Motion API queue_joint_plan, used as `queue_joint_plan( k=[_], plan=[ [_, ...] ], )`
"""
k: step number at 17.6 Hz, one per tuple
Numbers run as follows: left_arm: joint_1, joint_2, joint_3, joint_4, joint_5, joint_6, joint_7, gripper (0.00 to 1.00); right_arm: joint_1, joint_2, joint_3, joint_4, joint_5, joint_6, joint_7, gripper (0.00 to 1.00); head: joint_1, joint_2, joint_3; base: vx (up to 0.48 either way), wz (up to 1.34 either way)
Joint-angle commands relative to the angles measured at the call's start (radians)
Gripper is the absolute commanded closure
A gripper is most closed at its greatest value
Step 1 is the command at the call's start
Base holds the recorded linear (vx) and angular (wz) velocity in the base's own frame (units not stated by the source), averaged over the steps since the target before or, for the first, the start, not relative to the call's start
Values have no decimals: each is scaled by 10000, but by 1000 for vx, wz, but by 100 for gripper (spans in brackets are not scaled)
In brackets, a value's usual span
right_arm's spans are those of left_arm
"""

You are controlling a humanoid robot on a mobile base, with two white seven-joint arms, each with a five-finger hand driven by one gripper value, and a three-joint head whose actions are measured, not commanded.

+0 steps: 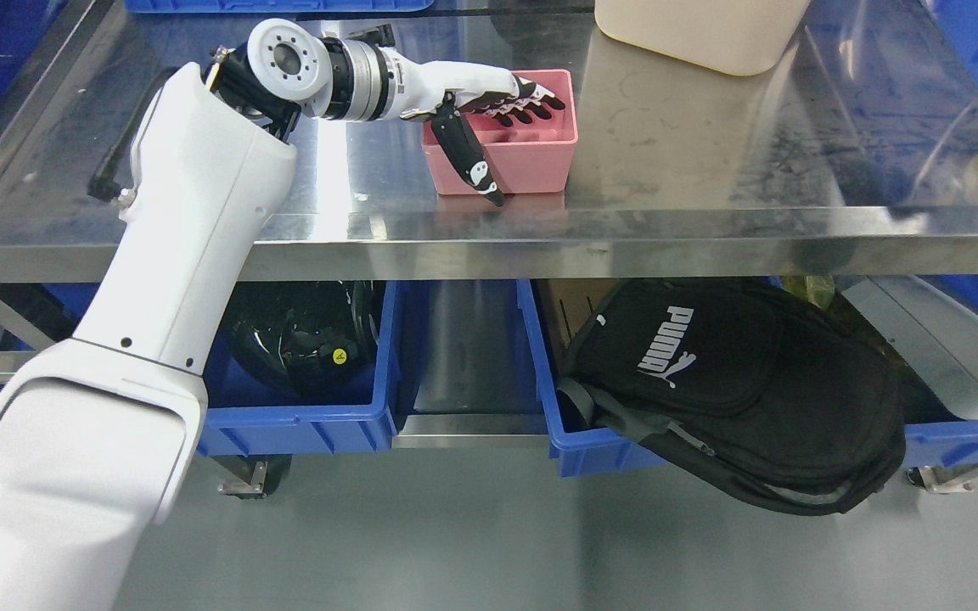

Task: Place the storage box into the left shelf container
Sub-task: 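Hook the left hand fingers over the pink box's rim and grip it, then lift the pink box off the table with the left hand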

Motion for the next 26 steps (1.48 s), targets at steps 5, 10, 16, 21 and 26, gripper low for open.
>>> queue_joint_plan(
  k=[5,10,16,21,26],
  plan=[
    [-31,-200,-861,1490,-742,-902,1657,26,93,-174,-46,-174,15,-5,0,0,0,0,0,-2,9],
    [15,-200,411,1490,-604,-1605,2288,81,93,-174,-46,-174,15,-5,0,0,0,0,0,-4,-3],
    [565,-200,2252,1444,2118,-1884,2029,100,93,-174,-46,-174,15,-5,0,0,0,0,0,-1,-3],
    [1440,-200,4016,1169,4759,-1930,1276,100,93,-174,-46,-174,15,-5,0,0,0,0,0,8,30],
    [2682,-200,4662,-135,7109,-1991,1092,100,93,-174,-46,-174,15,-5,0,0,0,0,0,12,46]
  ],
)
